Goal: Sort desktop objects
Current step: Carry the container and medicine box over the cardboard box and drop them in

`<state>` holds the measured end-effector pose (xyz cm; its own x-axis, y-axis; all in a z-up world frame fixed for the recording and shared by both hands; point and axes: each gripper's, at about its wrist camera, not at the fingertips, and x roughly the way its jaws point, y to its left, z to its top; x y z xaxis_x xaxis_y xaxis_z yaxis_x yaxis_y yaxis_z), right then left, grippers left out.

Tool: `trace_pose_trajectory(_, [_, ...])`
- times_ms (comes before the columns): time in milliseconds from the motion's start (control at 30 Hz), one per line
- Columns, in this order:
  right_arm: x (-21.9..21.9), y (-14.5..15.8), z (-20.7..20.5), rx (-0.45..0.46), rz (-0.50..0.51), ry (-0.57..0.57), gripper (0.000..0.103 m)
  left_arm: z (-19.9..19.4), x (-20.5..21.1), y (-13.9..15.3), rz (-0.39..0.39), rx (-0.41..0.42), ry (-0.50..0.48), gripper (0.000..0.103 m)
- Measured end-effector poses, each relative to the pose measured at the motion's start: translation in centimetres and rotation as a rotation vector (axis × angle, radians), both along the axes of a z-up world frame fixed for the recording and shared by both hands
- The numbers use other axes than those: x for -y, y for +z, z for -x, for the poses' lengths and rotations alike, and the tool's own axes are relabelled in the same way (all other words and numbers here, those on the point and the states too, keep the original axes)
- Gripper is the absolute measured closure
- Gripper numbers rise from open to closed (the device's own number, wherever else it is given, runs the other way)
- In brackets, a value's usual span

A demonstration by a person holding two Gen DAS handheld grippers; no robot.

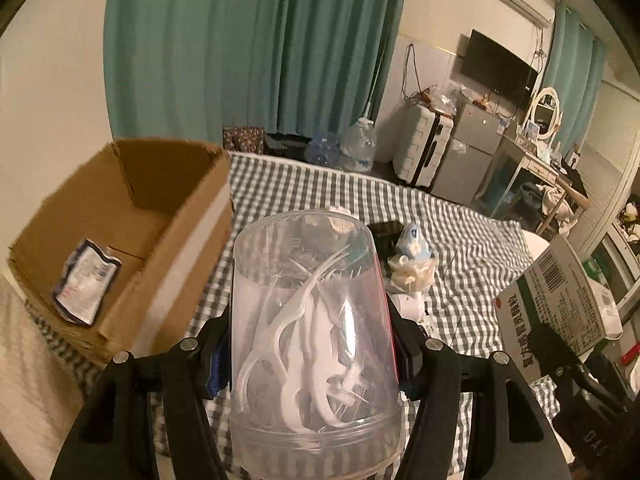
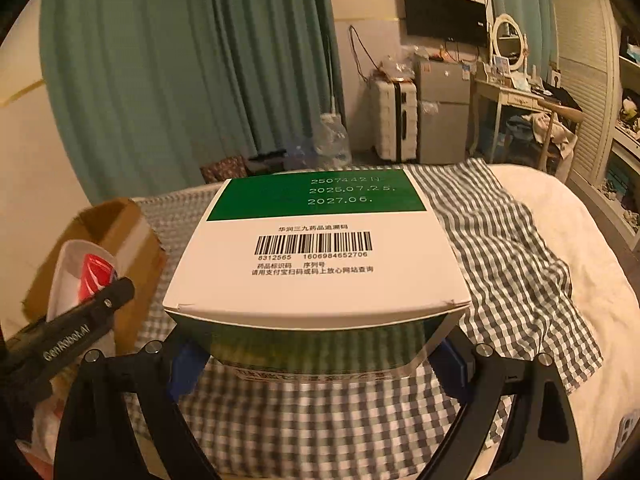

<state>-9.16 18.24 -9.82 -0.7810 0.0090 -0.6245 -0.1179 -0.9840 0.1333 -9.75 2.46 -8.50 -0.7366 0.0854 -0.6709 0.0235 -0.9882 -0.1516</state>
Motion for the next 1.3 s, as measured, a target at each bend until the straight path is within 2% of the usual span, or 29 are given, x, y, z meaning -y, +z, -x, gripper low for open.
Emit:
trace_pose_trajectory(200, [1.7,3.9,-2.1,-0.067,-0.002,0.02,0.01,-0.5,0.7,4.4,-0.013,-0.033,-0.016,0.039])
trace_pose_trajectory(500, [4.0,9.6,-2.4,-0.145,-0.029,0.049,0.01,1.1,0.1,12.7,0.067,-0.117,-0.132,0.039])
trace_pose_trajectory(633, [5.3,12.1,-1.6,-0.17,-0.025,0.069,0.01,2.5,1.6,16.0,0.057,-0.1,-0.162,0.039])
trace_pose_trajectory(833, [9.0,15.3,-0.5,-0.219,-0.038,0.147,0.01,3.0,5.4,20.0,0.168,-0.137,-0.165,0.039])
trace_pose_trajectory(967, [11.9,16.2,0.6,-0.23,-0.012,0.203,0.01,3.3,9.8,20.7,0.121,-0.141,-0.12,0.039])
trace_pose_trajectory(1067, [14.5,16.0,1.5,-0.222,0.016,0.25,0.01,3.6,13.0,20.2,0.117,-0.145,-0.077,0.039])
trace_pose_trajectory(1300, [20.5,14.2,4.1,-0.18,0.001,0.342,0.01,5.7,19.6,16.4,0.085,-0.079,-0.011,0.039])
